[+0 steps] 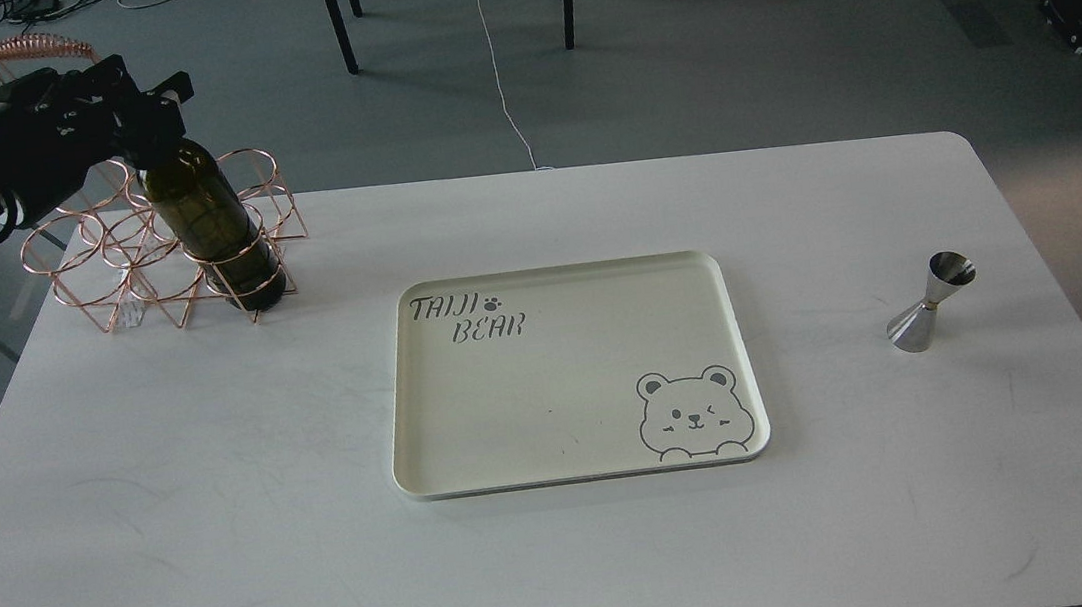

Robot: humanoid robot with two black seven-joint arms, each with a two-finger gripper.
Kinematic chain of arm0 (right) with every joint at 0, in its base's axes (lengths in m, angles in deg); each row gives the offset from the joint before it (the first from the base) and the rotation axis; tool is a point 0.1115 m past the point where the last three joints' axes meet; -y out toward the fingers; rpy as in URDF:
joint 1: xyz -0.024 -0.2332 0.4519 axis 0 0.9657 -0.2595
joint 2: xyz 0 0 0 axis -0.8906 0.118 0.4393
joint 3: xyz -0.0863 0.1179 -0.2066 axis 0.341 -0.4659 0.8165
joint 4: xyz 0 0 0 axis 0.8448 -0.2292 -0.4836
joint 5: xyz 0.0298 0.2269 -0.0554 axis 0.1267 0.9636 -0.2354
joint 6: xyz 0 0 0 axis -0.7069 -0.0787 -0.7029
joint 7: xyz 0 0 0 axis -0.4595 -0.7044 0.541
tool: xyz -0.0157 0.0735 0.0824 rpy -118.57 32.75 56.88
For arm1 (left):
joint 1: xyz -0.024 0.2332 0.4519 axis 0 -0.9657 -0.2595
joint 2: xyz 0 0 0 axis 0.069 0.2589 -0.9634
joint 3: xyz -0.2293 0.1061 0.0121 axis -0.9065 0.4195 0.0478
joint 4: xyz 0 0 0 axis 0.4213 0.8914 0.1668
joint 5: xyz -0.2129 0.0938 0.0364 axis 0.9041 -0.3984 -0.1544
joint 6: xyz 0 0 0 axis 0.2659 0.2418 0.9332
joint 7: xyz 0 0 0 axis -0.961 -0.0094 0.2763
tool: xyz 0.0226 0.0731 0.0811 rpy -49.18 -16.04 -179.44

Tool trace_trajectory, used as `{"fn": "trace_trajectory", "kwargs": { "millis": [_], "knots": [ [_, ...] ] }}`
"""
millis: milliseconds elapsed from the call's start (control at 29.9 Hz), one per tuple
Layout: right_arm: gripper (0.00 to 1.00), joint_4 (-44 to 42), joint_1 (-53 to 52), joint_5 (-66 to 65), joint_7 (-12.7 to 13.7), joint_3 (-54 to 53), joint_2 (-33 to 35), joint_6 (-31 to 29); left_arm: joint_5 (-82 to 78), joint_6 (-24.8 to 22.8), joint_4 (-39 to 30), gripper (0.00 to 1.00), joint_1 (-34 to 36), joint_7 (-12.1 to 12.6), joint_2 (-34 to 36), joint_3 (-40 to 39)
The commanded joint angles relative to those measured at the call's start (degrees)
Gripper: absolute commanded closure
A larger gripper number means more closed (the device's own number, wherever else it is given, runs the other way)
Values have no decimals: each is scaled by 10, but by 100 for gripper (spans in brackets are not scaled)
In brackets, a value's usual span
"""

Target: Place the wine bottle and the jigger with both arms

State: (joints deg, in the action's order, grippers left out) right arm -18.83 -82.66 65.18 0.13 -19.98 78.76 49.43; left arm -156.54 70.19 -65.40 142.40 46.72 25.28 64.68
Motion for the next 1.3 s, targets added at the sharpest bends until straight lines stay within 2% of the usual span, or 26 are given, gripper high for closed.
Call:
{"fn": "trace_trajectory", "kwargs": {
  "millis": [0, 200, 401, 635, 802, 1036, 1136, 1270],
  "knots": [
    [2, 0, 0, 0, 0, 1, 0, 0, 61, 19, 1, 5, 4, 1, -5, -6],
    [2, 1, -2, 0, 0, 1, 0, -1, 263, 22, 26, 3, 11, -4, 2, -10],
    [2, 0, -1, 0, 0, -1, 2, 2, 518, 7, 29, 2, 34, -4, 44, -45],
    [1, -9, 1, 1, 0, -6, 5, 11, 815, -121, 34, 2, 27, -5, 88, -79],
    [1, -32, 16, 15, 0, -9, 2, 5, 959, -197, 79, 2, 3, -4, 81, -76],
    [1, -35, 44, 133, 0, -18, 3, -4, 1112, -253, 96, 2, -51, -1, 58, -79],
    [1, -37, 64, 191, 1, -19, 6, -52, 1176, -280, 97, 2, -78, -1, 51, -80],
    [1, -42, 88, 237, 3, -19, 2, -86, 1224, -279, 107, 2, -109, -2, 30, -82]
  ]
}}
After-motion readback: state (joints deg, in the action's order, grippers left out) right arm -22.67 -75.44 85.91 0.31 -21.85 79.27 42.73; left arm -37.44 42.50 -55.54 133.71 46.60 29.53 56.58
